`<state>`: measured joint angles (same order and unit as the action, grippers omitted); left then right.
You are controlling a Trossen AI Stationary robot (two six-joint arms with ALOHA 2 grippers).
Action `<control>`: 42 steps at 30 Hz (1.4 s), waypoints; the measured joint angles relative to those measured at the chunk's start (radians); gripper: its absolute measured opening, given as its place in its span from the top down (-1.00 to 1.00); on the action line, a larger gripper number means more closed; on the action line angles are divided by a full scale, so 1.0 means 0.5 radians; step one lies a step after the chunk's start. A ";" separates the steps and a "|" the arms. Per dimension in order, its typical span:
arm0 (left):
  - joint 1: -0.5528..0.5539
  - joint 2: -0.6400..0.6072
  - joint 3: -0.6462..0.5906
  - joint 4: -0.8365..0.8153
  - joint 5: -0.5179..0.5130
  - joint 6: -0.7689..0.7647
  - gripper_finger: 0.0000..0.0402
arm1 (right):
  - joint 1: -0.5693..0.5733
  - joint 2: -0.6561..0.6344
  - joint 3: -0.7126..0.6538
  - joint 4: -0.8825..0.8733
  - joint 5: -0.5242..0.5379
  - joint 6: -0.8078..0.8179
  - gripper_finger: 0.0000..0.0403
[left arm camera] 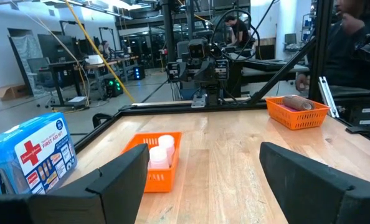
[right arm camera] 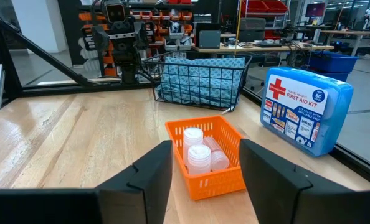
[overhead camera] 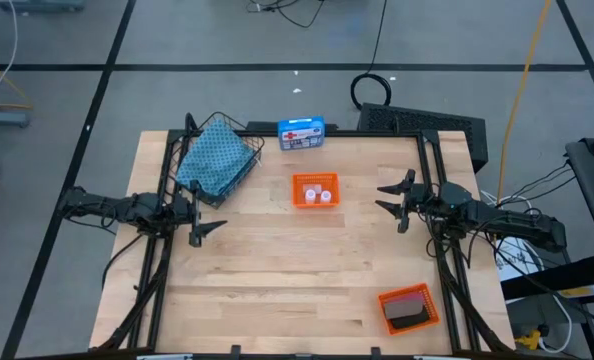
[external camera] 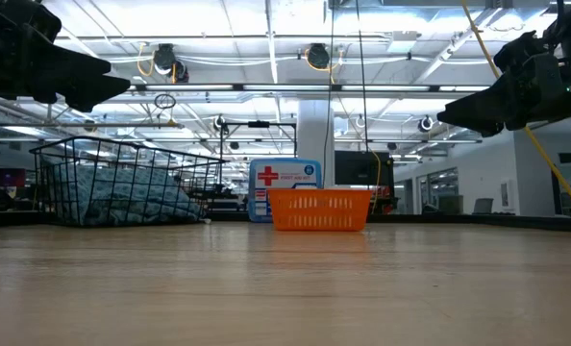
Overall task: Pick & place medical supplies in basket/bin
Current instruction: Return to Home Position
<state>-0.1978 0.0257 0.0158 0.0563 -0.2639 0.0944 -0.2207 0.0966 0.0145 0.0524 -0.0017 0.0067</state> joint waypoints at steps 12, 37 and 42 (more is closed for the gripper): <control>0.000 0.000 0.000 0.000 0.000 -0.003 -0.54 | -0.001 0.000 0.000 0.000 0.000 0.000 0.14; -0.001 0.000 0.000 0.000 0.000 -0.003 -0.55 | 0.000 0.000 0.000 0.000 0.000 0.001 0.12; -0.001 0.000 0.000 0.000 0.000 -0.003 -0.54 | 0.000 0.000 0.000 -0.001 0.000 0.000 0.15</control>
<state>-0.1982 0.0257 0.0158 0.0563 -0.2639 0.0929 -0.2208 0.0967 0.0143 0.0521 -0.0017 0.0067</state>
